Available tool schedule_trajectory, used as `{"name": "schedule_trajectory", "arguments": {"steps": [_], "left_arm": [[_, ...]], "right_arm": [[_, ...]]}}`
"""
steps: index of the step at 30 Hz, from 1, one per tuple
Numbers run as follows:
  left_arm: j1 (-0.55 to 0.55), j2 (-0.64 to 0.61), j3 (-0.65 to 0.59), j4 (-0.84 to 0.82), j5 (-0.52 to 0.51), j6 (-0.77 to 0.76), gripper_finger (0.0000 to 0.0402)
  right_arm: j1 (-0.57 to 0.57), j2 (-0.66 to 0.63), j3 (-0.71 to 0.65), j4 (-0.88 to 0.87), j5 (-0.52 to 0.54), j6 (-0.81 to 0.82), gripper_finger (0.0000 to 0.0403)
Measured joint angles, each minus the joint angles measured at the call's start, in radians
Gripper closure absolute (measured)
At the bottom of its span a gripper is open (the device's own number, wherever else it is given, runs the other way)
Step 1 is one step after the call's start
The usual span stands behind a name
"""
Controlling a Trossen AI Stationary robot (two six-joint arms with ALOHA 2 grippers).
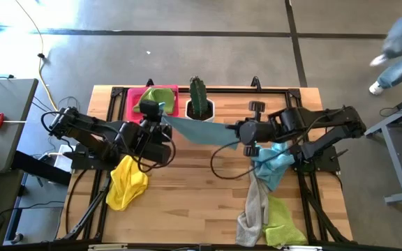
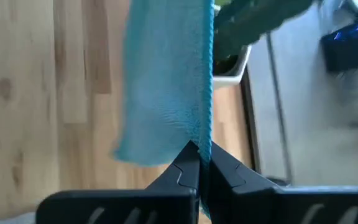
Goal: Fold microfiber towels
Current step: Fold the left blue microfiber towel
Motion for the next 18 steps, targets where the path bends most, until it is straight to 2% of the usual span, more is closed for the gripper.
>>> {"name": "schedule_trajectory", "arguments": {"steps": [2,5,7,13,18], "left_arm": [[-0.008,0.0,0.0,0.001,0.109,-0.111,0.0401],[-0.034,0.026,0.001,0.028,0.41,-0.321,0.0401],[-0.074,0.065,0.0,0.05,0.545,-0.395,0.0401],[-0.229,0.239,0.0,0.14,0.713,-0.407,0.0401],[-0.291,0.372,0.0,0.172,0.749,-0.412,0.0401]], "right_arm": [[0.007,0.004,-0.038,-0.003,-0.058,0.059,0.0403],[0.051,0.022,-0.154,0.015,-0.166,0.158,0.0403],[0.093,0.036,-0.245,0.069,-0.229,0.209,0.0403],[0.232,0.085,-0.425,0.314,-0.35,0.315,0.0403],[0.302,0.162,-0.451,0.349,-0.414,0.382,0.0403]]}}
